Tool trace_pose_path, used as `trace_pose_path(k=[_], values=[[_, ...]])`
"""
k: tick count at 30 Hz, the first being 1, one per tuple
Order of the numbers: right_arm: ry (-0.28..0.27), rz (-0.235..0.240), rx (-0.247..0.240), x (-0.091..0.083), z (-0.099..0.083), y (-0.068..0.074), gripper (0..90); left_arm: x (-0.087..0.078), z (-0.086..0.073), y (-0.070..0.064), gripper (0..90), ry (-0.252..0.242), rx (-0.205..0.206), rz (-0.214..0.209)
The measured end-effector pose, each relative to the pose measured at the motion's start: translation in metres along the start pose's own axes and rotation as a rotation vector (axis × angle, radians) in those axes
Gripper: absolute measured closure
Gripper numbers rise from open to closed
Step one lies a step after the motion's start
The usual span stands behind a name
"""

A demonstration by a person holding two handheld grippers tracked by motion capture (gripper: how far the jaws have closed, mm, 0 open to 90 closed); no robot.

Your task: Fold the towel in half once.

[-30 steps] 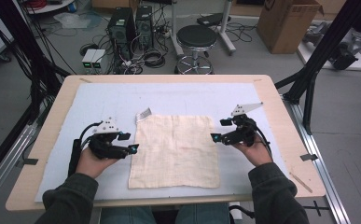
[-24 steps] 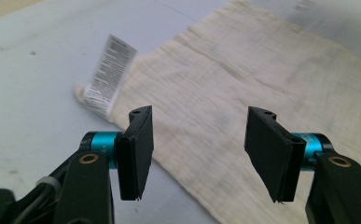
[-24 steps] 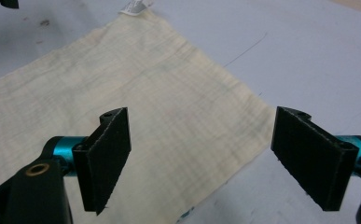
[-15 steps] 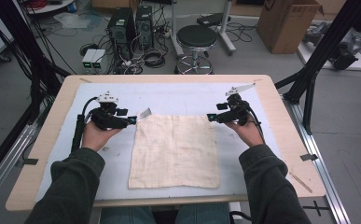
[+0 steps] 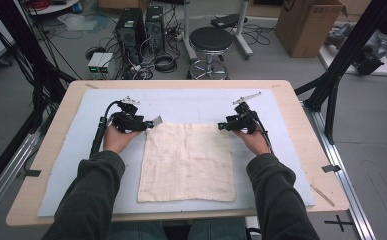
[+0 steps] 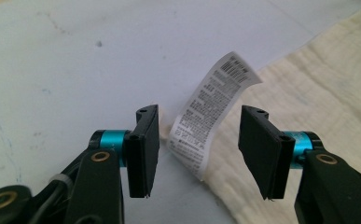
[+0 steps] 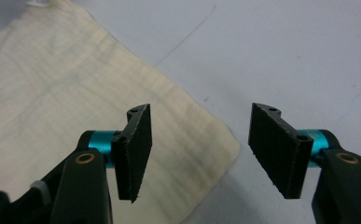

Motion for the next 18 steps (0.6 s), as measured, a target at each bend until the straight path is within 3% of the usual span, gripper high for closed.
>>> trace_pose_path(k=[5,10,14,18], values=[[0.041,-0.018,0.025,0.007,-0.005,-0.003,46.6,0.008,-0.002,0.005,48.6,0.003,-0.047,0.029],[0.061,-0.023,0.042,0.011,-0.008,-0.005,48.7,0.015,-0.005,0.008,51.0,0.012,-0.106,0.029],[0.064,-0.028,0.049,0.010,-0.008,-0.006,51.7,0.020,-0.008,0.009,51.9,0.034,-0.120,0.036],[0.063,-0.044,0.042,0.011,-0.007,-0.004,53.5,0.022,-0.008,0.007,54.5,0.039,-0.086,0.043]])
Point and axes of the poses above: each handheld gripper's, and its own axes: x roughly forward along the jaws, z roughly out of its top, y roughly to its left, the point moved 4 cm from there along x, roughly forward along the jaws, and after that the axes turned 9 degrees about -z, right-handed, at the moved point
